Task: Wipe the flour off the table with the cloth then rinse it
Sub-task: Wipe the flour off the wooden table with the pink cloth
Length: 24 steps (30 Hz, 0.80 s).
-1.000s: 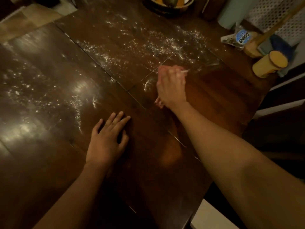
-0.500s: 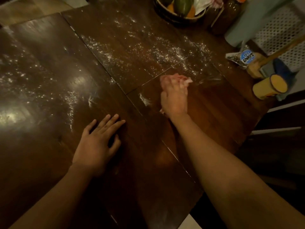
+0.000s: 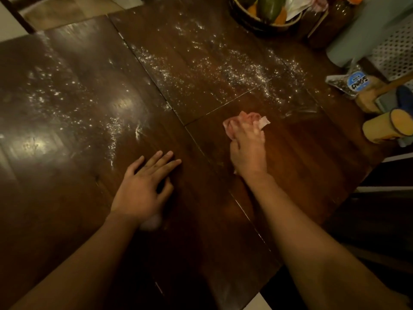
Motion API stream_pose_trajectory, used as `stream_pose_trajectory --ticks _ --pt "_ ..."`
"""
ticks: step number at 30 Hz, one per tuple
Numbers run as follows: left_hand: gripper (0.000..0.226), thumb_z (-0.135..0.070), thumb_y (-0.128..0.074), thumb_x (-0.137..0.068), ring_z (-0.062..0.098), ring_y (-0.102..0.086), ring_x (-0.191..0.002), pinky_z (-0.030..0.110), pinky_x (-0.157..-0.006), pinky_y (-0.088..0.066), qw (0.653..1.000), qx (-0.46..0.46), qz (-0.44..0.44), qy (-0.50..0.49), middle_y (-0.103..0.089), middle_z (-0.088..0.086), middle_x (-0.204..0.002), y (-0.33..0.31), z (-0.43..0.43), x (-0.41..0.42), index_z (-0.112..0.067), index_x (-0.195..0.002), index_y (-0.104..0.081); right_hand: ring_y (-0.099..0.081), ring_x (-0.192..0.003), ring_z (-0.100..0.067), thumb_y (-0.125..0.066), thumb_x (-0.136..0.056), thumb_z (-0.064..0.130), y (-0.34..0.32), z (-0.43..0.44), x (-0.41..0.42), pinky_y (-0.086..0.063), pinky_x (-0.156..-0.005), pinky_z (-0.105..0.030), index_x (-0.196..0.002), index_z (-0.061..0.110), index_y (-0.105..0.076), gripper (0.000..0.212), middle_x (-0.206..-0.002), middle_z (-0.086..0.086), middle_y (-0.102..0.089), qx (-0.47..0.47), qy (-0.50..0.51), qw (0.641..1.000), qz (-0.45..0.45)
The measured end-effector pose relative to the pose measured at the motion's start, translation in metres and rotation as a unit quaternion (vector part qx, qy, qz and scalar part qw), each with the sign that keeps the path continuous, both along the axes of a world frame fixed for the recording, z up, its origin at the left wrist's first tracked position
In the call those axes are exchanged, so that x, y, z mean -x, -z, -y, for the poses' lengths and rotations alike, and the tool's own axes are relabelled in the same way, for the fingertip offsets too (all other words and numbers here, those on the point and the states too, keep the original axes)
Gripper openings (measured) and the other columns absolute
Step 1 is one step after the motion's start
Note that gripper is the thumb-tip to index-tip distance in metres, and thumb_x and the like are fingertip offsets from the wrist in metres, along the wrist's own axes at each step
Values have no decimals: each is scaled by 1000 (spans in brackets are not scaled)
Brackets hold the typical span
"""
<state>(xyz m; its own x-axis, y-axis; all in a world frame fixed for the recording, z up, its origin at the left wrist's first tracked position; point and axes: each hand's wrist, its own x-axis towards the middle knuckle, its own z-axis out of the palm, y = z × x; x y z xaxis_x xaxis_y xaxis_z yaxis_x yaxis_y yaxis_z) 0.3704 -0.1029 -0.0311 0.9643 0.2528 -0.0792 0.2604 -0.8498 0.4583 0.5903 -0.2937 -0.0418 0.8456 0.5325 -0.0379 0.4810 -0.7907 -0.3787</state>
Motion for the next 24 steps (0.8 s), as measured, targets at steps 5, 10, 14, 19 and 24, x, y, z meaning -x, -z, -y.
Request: stream_pose_trajectory --ticks 5,10,14,19,24 --pt "56 -42 -34 -91 1 -17 -148 38 -121 -13 1000 -11 -6 6 -30 -16 -157 3 -2 -1 -40 -147 -39 -21 -152 -34 -44 -93 24 8 -21 35 -8 -122 -46 -142 25 -57 50 -154 4 -46 -52 -278 959 -32" --pt "58 -43 -33 -91 1 -14 -148 38 -121 -10 1000 -9 -18 5 -28 -17 -158 0 -1 -1 -40 -148 -35 -30 -149 -15 -53 -85 26 -7 52 -8 -10 -122 -58 -127 34 -65 44 -145 18 -50 -45 -351 932 -76" --pt "57 -41 -35 -90 1 -15 -148 39 -121 -12 1000 -8 -18 0 -30 -17 -157 0 -1 0 -40 -147 -37 -25 -151 -19 -52 -92 22 -10 41 -21 -6 -125 -50 -127 36 -65 40 -148 15 -50 -67 -32 995 -62" --pt "58 -41 -35 -90 0 -15 -148 38 -120 -12 1000 -14 -21 -1 -30 -17 -157 0 -1 -1 -41 -147 -36 -36 -146 -28 -49 -96 28 7 5 32 -23 -118 -58 -138 30 -59 43 -148 5 -53 -63 -195 979 -8" --pt "56 -41 -35 -92 1 -15 -148 40 -121 -13 1000 -8 -10 4 -29 -17 -157 3 -2 1 -41 -148 -35 -36 -146 -20 -51 -100 22 -4 65 -27 -34 -108 -61 -139 34 -55 41 -155 10 -44 -17 -261 965 28"
